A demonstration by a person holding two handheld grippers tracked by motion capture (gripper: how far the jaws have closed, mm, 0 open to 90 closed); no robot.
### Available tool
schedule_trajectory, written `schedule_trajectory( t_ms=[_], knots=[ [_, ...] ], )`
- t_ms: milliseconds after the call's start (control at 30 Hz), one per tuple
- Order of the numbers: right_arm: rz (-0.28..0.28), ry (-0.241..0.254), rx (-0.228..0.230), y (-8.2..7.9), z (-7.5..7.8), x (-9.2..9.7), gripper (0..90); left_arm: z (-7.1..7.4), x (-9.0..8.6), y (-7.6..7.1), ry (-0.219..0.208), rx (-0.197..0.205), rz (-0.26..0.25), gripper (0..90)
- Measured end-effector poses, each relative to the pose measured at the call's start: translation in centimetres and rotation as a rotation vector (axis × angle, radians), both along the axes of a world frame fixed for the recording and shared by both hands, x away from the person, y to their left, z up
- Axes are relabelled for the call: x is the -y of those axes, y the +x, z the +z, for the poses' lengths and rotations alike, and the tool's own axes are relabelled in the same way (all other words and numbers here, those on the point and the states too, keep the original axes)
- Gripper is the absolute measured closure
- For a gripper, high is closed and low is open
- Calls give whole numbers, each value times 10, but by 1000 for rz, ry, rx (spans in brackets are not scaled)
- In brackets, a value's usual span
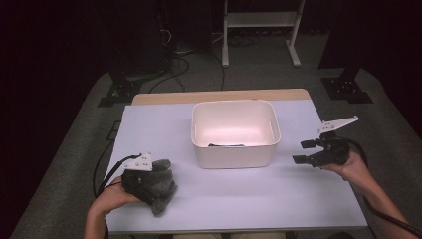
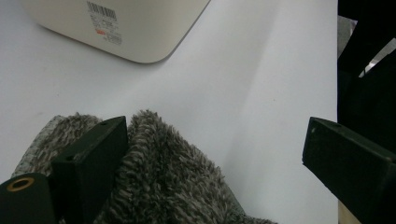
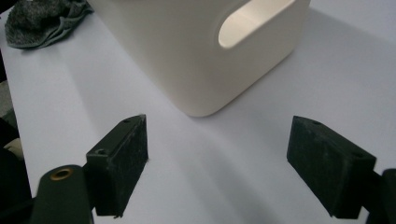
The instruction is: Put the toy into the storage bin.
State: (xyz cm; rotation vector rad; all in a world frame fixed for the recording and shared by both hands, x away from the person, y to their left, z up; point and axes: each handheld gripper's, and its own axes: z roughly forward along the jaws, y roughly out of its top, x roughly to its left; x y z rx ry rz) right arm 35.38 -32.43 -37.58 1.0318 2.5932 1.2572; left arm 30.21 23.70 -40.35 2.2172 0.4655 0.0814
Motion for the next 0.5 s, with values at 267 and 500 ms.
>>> schedule_trajectory(
  t_ms=[267, 500],
  knots=[
    [-24, 13, -17, -9, -15, 5, 190, -1, -1, 1, -3, -5, 2, 67],
    [-24, 21, -26, -14, -28, 5, 188, 0, -2, 0, -7, -8, 1, 66]
  ],
)
